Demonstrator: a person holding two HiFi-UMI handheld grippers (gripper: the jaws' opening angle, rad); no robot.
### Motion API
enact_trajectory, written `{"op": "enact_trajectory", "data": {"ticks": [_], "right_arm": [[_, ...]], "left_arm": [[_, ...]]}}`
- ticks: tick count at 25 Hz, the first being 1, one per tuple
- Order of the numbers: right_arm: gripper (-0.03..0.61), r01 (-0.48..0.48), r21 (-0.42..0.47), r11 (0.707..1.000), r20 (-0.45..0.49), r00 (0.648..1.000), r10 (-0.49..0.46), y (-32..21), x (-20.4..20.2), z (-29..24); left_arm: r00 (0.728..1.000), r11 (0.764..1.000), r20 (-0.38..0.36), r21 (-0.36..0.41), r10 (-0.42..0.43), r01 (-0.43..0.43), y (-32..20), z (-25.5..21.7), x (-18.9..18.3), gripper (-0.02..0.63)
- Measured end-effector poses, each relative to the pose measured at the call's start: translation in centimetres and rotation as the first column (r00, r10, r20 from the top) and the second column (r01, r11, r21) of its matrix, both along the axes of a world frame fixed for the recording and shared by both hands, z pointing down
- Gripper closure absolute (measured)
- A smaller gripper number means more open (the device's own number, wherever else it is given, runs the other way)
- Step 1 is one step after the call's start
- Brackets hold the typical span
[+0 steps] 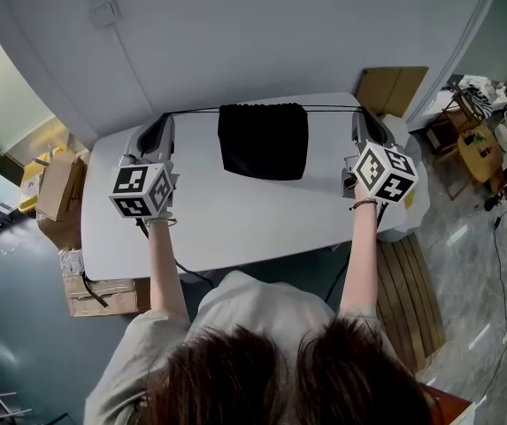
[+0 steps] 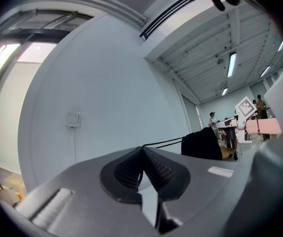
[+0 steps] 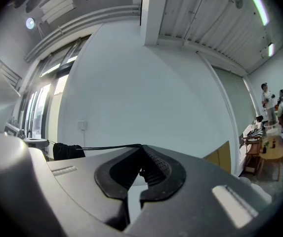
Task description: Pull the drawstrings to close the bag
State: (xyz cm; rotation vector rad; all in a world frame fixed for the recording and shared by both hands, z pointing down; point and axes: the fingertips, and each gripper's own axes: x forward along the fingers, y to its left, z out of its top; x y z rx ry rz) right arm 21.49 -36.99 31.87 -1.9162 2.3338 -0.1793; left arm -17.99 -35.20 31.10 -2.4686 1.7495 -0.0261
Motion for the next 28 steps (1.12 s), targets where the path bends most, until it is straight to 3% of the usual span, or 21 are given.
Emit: {"op": "enact_trajectory", "data": {"ticks": [28], "right_arm": [[0.566, -0.041, 0.0, 0.999, 0.047, 0.998, 0.041, -0.3, 1.5, 0.3]], "left_arm": [[1.0, 1.0, -0.006, 0.02, -0.013, 0.013, -0.1, -0.2, -0.2, 0.612]]}}
